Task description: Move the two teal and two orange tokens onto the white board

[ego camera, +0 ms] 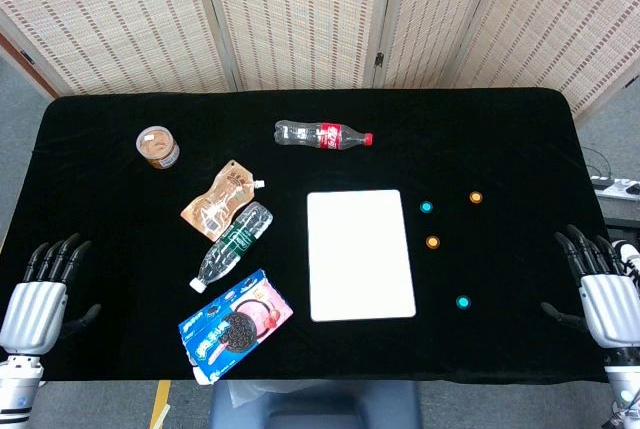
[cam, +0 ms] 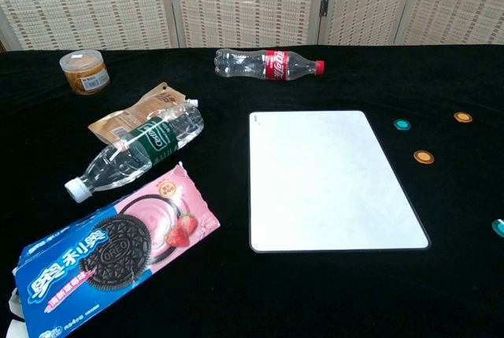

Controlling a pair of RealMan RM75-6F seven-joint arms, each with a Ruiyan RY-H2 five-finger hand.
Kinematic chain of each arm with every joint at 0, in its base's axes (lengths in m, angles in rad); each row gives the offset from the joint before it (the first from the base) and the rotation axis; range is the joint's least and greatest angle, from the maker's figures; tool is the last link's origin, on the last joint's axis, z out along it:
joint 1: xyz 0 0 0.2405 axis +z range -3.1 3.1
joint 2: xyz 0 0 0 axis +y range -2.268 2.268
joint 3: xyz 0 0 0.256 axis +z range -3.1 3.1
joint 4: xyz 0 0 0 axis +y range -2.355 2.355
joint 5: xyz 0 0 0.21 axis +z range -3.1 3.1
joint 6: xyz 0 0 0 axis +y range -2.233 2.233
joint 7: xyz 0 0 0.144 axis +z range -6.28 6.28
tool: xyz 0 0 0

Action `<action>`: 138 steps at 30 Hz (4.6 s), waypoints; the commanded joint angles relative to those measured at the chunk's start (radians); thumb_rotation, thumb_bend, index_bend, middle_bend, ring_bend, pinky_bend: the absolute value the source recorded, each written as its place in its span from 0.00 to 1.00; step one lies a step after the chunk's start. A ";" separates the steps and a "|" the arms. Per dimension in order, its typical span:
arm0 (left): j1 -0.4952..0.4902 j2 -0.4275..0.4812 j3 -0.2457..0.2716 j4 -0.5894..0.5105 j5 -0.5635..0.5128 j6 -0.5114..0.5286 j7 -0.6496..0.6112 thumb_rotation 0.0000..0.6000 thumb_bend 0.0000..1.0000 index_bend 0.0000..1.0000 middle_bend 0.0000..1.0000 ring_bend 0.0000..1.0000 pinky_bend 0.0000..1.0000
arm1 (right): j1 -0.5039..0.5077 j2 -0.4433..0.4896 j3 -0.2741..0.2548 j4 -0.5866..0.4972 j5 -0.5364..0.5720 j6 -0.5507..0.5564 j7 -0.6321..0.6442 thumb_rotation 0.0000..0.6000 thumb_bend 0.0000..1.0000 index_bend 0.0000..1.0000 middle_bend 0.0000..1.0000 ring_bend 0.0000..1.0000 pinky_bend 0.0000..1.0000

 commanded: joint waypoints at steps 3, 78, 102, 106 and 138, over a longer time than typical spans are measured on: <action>0.000 -0.003 0.000 0.004 -0.005 -0.001 -0.001 1.00 0.25 0.10 0.05 0.08 0.00 | 0.005 0.001 -0.001 -0.003 -0.002 -0.008 0.002 1.00 0.02 0.08 0.05 0.10 0.00; 0.020 -0.034 0.014 0.072 -0.013 0.005 -0.061 1.00 0.25 0.11 0.05 0.06 0.00 | 0.277 -0.252 -0.097 0.232 -0.015 -0.419 -0.061 1.00 0.36 0.52 0.13 0.02 0.00; 0.034 -0.016 0.015 0.061 -0.015 0.022 -0.063 1.00 0.25 0.11 0.05 0.06 0.00 | 0.602 -0.360 0.041 0.035 0.038 -0.701 -0.216 1.00 0.36 0.52 0.13 0.02 0.00; 0.037 -0.017 0.016 0.064 -0.015 0.025 -0.069 1.00 0.25 0.11 0.05 0.06 0.00 | 0.633 -0.389 0.042 0.035 0.064 -0.729 -0.273 1.00 0.36 0.52 0.12 0.02 0.00; 0.029 -0.020 0.016 0.043 -0.011 0.012 -0.042 1.00 0.25 0.11 0.04 0.06 0.00 | 0.646 -0.351 0.161 0.301 0.423 -0.682 -0.349 1.00 0.36 0.34 0.09 0.00 0.00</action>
